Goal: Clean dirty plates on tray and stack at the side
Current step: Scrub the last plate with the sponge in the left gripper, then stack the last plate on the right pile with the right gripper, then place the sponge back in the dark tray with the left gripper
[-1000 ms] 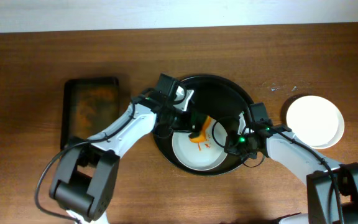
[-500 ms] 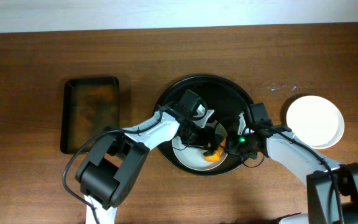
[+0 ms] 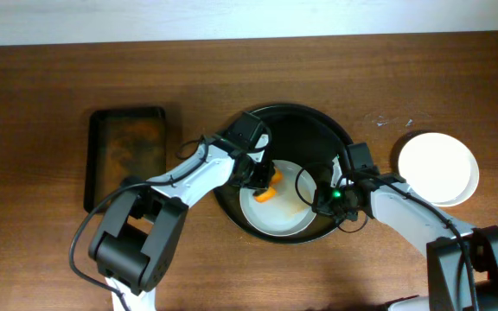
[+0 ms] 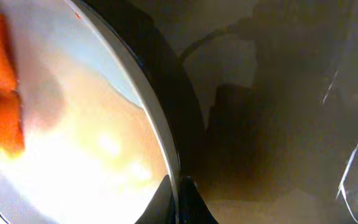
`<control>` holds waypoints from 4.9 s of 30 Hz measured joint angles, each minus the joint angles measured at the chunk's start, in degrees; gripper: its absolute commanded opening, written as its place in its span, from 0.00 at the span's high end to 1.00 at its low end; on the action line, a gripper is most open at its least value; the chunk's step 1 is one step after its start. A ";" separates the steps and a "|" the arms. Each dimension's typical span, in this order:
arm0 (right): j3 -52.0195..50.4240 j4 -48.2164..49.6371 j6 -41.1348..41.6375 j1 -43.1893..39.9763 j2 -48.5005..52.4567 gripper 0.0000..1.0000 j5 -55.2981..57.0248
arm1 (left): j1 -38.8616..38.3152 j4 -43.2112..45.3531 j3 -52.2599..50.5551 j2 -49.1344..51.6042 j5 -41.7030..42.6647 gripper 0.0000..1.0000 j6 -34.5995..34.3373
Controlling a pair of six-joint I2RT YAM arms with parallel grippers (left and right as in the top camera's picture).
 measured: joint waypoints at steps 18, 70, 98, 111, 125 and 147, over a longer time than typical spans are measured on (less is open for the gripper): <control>0.04 -0.39 -0.20 0.00 -0.02 0.96 0.02 | -3.43 6.27 -1.75 -0.13 20.94 0.99 -1.88; 22.43 -21.92 -16.70 25.03 -11.06 0.96 77.33 | 7.41 -8.66 -1.90 -20.90 -16.52 0.99 -2.67; 22.95 -20.57 -1.95 -29.66 -10.62 0.88 50.93 | 7.41 -9.09 -1.92 -20.90 -16.52 1.00 -2.69; 23.08 -27.63 -15.23 -32.39 -5.46 0.31 6.67 | 9.20 -13.75 -1.92 -20.90 -21.88 0.99 -2.67; 23.10 -28.85 -18.84 -9.18 -5.46 0.30 4.02 | 36.98 -11.52 -1.90 -16.65 -14.23 1.00 21.40; 23.08 -26.56 -19.47 -9.18 -5.46 0.01 4.02 | 40.65 -13.33 -0.96 -19.82 -4.63 0.01 24.70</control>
